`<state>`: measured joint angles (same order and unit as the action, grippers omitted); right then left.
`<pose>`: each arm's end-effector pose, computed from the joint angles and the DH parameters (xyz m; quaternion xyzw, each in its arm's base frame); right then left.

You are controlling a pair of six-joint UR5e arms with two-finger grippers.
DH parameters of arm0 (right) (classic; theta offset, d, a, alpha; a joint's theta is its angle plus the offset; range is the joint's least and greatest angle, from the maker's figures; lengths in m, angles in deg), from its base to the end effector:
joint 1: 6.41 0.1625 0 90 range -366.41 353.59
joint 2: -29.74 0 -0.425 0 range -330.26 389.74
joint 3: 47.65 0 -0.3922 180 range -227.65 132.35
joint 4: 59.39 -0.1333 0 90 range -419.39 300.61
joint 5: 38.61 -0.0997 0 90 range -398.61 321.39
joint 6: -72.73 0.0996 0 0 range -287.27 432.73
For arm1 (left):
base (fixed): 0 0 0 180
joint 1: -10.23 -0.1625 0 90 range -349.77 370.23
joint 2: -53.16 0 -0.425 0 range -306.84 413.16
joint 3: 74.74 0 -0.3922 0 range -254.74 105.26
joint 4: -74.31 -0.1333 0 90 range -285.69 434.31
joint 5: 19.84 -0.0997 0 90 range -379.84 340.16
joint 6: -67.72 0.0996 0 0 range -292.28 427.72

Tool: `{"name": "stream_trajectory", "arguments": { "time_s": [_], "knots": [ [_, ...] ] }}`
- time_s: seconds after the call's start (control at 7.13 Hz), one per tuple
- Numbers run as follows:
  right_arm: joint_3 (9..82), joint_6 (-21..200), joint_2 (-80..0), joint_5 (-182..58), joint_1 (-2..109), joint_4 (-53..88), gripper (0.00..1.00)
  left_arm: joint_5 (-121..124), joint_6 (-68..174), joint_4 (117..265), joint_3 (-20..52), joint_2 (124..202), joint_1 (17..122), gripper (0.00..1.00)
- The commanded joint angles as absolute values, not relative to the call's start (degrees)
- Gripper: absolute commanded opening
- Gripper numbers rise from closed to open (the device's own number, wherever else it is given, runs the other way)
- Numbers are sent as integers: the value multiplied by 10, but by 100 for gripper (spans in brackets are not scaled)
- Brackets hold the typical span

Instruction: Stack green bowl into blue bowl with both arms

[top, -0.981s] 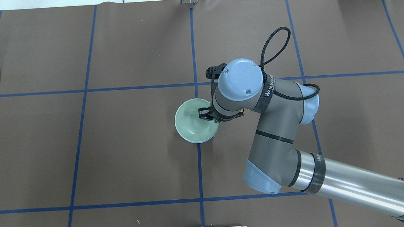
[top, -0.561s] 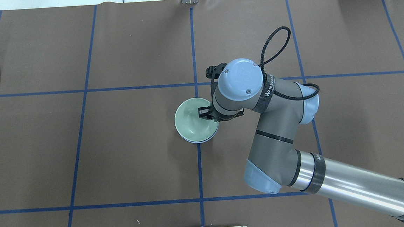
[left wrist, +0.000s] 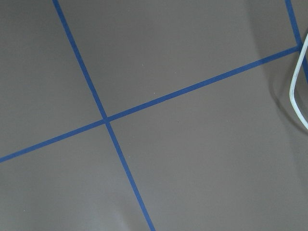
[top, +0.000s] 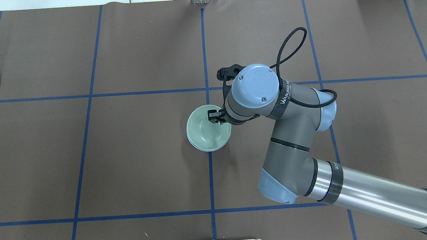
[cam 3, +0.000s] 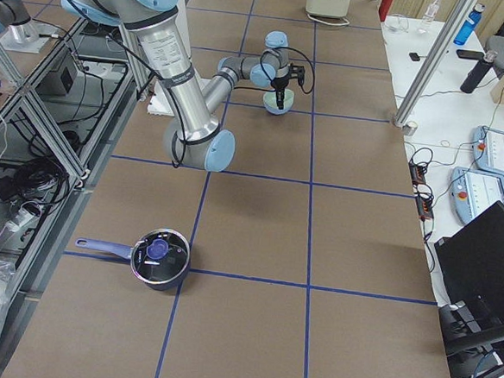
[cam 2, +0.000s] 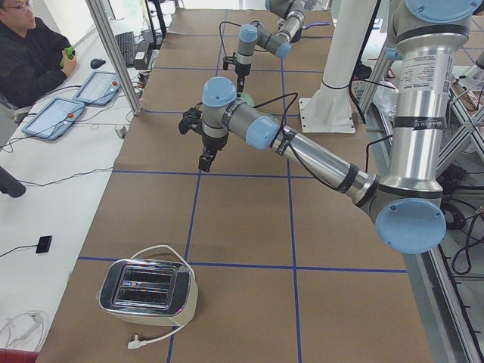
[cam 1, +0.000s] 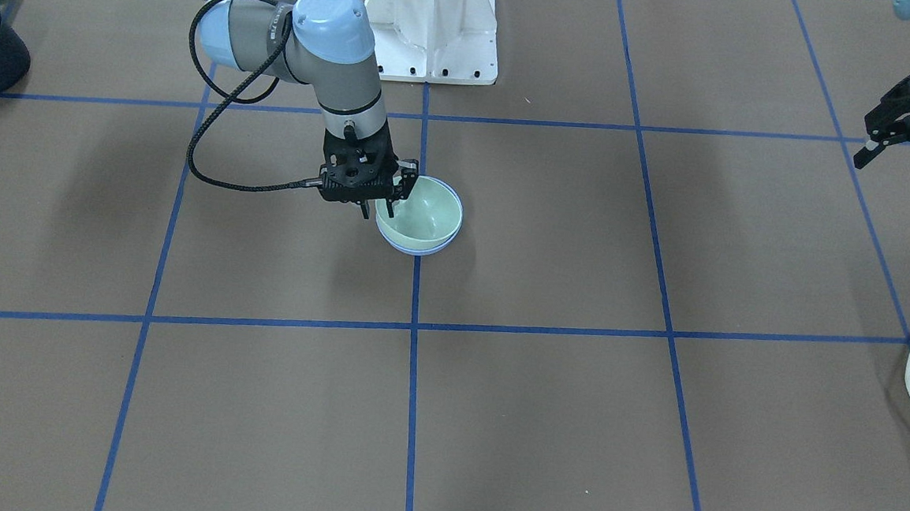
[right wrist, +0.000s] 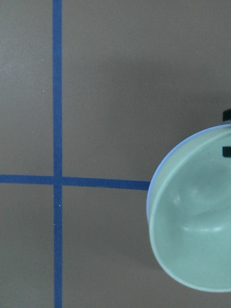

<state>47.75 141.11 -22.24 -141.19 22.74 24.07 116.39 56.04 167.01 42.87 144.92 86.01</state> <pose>-0.5441 -0.4312 0.2139 0.0902 -0.4218 0.0130 0.9021 0.0574 -0.4764 0.4004 0.1630 0.4246 0.1280 0.8813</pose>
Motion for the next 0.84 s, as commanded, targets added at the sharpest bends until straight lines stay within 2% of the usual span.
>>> {"name": "stream_trajectory", "arguments": {
  "time_s": [0.0,0.28,0.7],
  "knots": [
    [479,1381,-223,-1427,257,237,100,1164,562,1670,426,1450,873,98],
    [482,1308,-233,-1546,376,237,100,1190,627,1664,392,1453,912,98],
    [492,1110,-325,-1663,544,236,100,1194,701,1663,337,1452,977,98]
  ]
}}
